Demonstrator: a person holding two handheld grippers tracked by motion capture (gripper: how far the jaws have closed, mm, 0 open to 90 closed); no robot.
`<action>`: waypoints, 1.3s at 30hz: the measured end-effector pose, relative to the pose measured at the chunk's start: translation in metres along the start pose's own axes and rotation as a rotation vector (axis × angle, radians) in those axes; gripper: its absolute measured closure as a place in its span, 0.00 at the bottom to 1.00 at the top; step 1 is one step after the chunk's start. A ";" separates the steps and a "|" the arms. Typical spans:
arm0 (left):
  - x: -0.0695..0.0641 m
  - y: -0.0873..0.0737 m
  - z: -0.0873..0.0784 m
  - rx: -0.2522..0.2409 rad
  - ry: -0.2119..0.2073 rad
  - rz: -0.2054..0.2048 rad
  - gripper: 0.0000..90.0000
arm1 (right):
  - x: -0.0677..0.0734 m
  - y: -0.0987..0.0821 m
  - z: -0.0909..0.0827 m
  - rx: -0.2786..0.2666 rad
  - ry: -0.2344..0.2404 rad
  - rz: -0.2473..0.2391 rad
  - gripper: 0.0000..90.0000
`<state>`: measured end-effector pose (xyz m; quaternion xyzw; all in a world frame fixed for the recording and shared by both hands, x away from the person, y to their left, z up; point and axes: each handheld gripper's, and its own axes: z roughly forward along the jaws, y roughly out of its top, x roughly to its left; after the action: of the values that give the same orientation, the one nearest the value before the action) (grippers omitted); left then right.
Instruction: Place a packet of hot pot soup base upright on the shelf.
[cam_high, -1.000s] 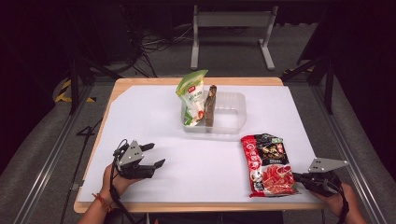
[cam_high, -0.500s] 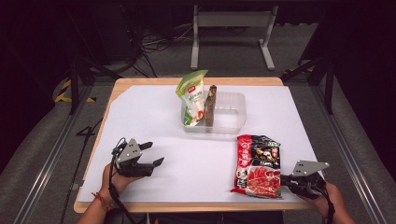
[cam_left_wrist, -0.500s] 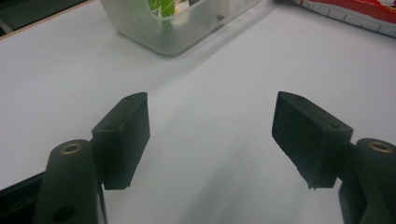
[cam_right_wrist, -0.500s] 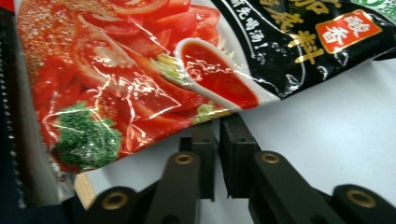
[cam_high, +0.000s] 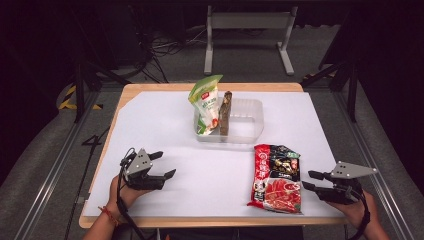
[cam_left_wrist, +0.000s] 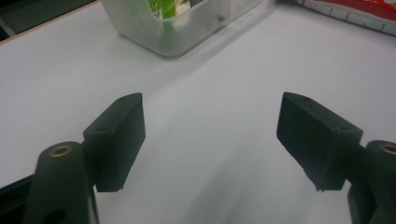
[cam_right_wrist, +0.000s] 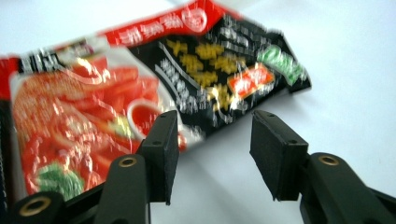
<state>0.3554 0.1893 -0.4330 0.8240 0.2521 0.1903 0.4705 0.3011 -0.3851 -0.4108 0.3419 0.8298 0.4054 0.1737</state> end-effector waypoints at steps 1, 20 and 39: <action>0.000 0.000 0.000 -0.004 0.001 -0.003 0.27 | -0.001 0.003 0.003 -0.003 -0.014 0.004 0.55; -0.002 0.000 0.002 0.005 0.006 0.011 0.23 | -0.044 0.041 0.057 0.017 0.026 0.130 0.37; -0.005 0.000 0.008 0.020 -0.005 0.036 0.23 | -0.064 0.045 0.102 0.083 0.130 0.290 0.46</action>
<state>0.3560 0.1811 -0.4370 0.8335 0.2381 0.1939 0.4593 0.4226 -0.3542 -0.4371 0.4380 0.7973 0.4129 0.0452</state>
